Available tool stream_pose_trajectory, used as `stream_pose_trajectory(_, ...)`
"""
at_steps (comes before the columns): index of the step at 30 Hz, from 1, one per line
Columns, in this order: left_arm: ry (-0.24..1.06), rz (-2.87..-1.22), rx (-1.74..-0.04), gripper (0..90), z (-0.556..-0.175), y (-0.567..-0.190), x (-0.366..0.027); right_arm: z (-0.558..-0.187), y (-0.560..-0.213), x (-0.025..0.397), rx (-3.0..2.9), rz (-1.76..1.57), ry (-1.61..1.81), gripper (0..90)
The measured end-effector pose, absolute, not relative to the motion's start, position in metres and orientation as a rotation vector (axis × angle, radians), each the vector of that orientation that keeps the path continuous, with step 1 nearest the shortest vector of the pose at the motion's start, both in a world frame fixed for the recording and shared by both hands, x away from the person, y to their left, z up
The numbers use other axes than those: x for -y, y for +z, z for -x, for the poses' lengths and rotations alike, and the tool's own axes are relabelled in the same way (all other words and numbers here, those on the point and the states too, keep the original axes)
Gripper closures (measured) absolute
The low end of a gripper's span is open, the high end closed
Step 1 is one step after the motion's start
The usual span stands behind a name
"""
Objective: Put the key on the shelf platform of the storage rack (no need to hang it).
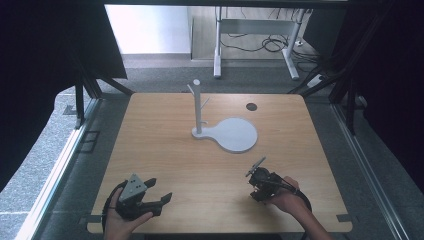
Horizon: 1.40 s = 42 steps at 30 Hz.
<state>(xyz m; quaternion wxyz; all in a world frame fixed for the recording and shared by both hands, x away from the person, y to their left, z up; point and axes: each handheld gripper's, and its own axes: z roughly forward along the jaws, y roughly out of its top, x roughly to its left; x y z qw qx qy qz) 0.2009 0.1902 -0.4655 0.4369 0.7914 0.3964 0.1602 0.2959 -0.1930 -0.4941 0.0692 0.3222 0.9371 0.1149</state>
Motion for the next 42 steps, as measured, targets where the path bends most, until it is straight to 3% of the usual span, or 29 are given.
stream_pose_trajectory(7, 0.398, -1.966, -0.985, 27.2, -0.200, -0.465, -0.189, -0.295, -0.491, 0.203, -2.796, -0.993, 0.362, 40.7)
stream_pose_trajectory(12, 0.400, -1.970, -0.985, 27.2, -0.200, -0.465, -0.189, -0.295, -0.499, 0.202, -2.808, -0.986, 0.344, 40.2)
stream_pose_trajectory(16, 0.401, -1.966, -0.985, 27.2, -0.201, -0.465, -0.191, -0.296, -0.501, 0.201, -2.811, -0.988, 0.337, 47.2)
stream_pose_trajectory(20, 0.404, -1.965, -0.985, 27.2, -0.200, -0.465, -0.191, -0.296, -0.500, 0.200, -2.829, -1.007, 0.324, 60.2)
stream_pose_trajectory(23, 0.404, -1.966, -0.983, 27.2, -0.200, -0.464, -0.191, -0.297, -0.500, 0.202, -2.829, -1.036, 0.317, 63.8)
stream_pose_trajectory(42, 0.409, -1.961, -0.985, 27.2, -0.200, -0.464, -0.192, -0.298, -0.490, 0.203, -2.829, -1.020, 0.356, 66.2)
